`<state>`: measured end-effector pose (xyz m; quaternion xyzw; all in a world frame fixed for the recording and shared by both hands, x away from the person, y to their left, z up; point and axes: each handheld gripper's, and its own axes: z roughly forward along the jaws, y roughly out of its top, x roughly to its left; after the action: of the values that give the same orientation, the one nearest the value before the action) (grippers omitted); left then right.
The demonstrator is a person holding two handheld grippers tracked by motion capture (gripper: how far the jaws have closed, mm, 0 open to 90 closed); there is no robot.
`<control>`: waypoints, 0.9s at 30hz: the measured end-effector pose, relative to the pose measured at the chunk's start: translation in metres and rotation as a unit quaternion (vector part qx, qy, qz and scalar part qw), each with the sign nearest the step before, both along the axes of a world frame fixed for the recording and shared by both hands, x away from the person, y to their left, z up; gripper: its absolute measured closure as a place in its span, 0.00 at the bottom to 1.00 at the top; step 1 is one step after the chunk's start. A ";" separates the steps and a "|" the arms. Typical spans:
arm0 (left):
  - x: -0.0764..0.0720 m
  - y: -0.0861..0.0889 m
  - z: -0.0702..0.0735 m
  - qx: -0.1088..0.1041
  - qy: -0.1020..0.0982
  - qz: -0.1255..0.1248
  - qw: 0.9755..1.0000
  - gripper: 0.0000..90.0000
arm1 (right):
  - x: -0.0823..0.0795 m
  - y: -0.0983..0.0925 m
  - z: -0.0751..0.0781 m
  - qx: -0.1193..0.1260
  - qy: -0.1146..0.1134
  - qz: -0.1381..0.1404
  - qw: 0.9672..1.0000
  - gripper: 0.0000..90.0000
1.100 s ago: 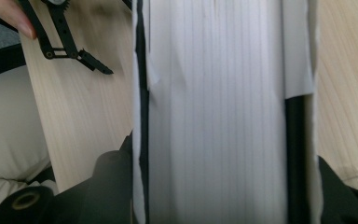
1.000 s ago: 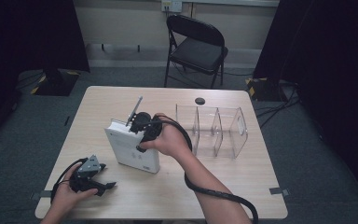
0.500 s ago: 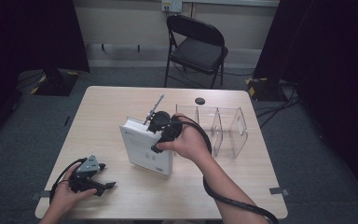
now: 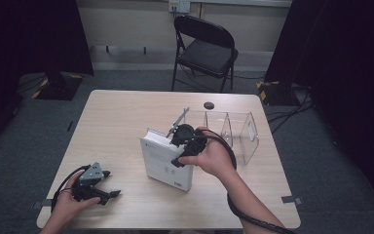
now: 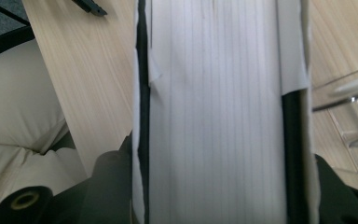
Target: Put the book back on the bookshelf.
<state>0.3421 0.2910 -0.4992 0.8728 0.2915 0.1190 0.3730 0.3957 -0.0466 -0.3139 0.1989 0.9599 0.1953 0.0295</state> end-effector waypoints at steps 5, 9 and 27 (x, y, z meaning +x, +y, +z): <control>0.000 0.000 0.000 0.000 0.000 -0.001 1.000 0.15 | -0.002 -0.013 -0.006 0.010 0.002 -0.008 1.000 0.58; 0.001 0.001 -0.002 -0.005 -0.007 -0.004 1.000 0.14 | -0.003 -0.019 -0.008 0.015 -0.002 -0.012 1.000 0.58; 0.001 0.002 -0.003 -0.009 -0.009 -0.005 1.000 0.13 | -0.004 -0.012 -0.010 -0.008 -0.014 0.014 1.000 0.51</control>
<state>0.3431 0.2929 -0.5022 0.8699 0.2844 0.1224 0.3840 0.3917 -0.0581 -0.3235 0.1821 0.9638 0.1903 0.0416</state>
